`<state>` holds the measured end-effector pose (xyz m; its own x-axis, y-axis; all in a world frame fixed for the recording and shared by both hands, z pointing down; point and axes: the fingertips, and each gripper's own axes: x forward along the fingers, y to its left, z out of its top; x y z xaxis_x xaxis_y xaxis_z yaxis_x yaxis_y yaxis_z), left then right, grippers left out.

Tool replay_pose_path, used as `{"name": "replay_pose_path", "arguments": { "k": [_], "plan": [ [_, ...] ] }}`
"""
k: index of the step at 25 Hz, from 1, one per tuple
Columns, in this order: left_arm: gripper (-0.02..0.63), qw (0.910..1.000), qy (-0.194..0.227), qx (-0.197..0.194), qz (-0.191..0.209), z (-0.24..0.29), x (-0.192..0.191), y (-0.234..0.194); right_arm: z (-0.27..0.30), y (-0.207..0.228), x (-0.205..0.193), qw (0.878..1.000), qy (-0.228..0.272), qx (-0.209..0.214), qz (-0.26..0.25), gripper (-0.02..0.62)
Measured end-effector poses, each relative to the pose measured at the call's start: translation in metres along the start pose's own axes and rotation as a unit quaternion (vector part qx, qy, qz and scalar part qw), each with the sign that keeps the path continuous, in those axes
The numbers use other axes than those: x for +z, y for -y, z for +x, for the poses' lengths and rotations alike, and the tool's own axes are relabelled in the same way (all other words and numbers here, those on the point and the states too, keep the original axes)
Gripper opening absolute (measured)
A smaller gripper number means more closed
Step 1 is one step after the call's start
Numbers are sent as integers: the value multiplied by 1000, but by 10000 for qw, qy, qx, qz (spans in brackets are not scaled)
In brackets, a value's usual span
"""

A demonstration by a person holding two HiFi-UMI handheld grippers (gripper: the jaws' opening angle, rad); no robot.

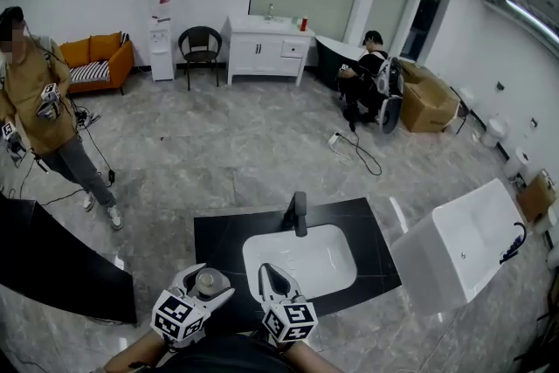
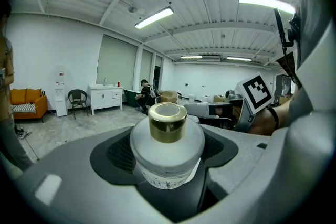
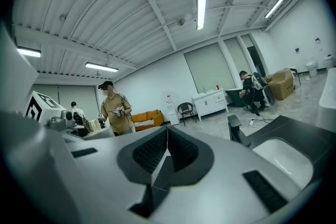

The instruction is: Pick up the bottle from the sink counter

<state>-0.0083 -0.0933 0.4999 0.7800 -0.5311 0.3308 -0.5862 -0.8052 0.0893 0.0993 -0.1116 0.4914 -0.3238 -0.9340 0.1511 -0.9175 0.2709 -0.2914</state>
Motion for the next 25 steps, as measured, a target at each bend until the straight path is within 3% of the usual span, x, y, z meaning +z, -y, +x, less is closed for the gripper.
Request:
{"name": "replay_pose_path", "arguments": {
  "k": [25],
  "plan": [
    [341,10000,-48,-80,33,18,10,-17,11,7,14,9997,176,-77,-170,8]
  ]
}}
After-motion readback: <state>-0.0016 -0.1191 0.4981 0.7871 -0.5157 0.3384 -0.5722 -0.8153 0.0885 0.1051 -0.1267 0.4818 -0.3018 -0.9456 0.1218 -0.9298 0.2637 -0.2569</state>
